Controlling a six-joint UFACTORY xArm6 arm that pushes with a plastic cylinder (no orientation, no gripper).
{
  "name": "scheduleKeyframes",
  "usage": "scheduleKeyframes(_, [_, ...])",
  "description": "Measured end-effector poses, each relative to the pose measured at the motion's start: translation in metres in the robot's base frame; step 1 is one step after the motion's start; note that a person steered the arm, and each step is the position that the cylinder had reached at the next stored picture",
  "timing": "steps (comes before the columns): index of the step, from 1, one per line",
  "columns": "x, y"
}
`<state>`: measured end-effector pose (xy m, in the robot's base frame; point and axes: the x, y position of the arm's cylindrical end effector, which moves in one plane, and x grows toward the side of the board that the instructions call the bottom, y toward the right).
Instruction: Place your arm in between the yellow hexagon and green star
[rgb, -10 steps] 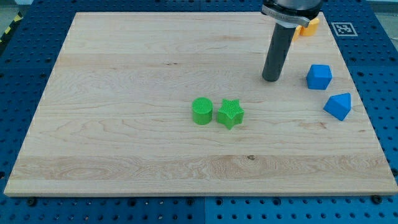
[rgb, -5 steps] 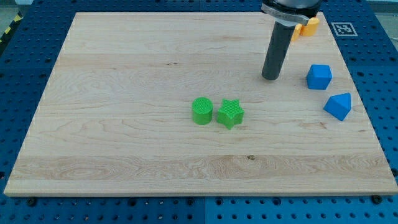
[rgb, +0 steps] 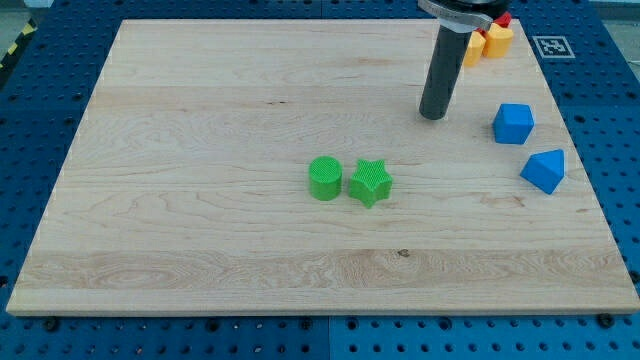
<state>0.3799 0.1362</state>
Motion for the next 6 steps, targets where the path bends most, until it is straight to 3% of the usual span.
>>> scheduleKeyframes(6, [-0.009,-0.012])
